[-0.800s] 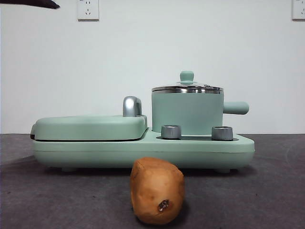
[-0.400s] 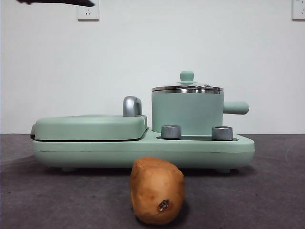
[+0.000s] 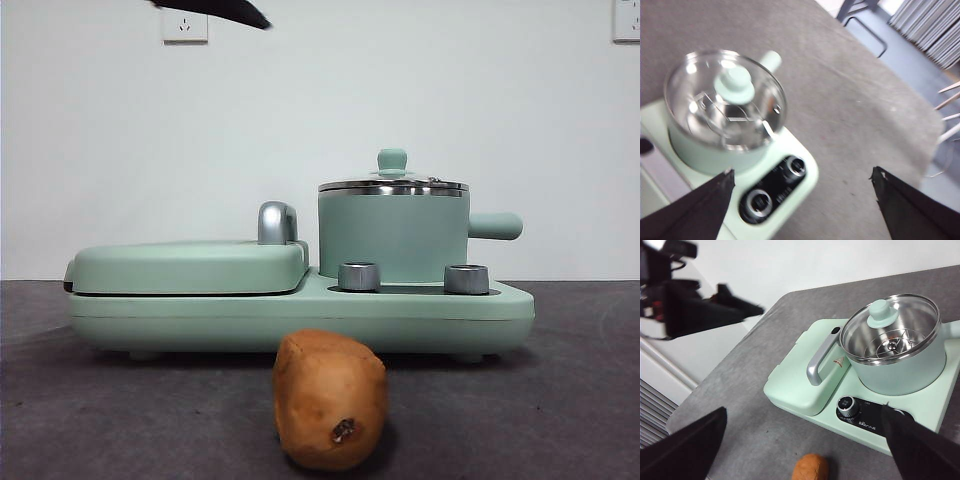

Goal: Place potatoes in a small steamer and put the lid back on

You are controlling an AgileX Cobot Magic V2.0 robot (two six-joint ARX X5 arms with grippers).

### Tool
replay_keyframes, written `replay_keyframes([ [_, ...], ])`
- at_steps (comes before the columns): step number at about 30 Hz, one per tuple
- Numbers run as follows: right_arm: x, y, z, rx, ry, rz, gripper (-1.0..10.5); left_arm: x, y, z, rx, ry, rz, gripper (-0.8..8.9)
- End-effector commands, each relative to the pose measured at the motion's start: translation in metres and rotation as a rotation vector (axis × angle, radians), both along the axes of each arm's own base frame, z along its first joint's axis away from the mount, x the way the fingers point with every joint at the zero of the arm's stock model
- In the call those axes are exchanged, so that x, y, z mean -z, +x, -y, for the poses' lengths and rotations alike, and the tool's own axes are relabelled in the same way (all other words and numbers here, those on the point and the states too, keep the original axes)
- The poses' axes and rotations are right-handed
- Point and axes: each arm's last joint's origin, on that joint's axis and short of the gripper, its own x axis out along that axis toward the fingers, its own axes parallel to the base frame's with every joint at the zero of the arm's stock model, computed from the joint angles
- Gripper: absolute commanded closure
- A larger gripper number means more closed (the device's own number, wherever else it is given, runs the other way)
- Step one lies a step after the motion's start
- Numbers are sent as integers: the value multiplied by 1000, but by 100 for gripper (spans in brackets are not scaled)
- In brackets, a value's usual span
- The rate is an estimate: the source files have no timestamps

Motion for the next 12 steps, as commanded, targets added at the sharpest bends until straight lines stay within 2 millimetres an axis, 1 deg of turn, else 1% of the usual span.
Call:
replay_keyframes([
  [1, -5, -1, 0, 0, 7, 13, 455, -3, 17, 22, 4, 64, 83, 369],
  [4, -5, -1, 0, 0, 6, 13, 455, 0, 33, 40, -13, 110, 110, 371],
  [8, -5, -1, 0, 0, 6, 13, 455, 9, 56, 62, -10, 125, 101, 373],
  [12, -5, -1, 0, 0, 6, 13, 455, 18, 77, 81, -59, 155, 128, 373],
])
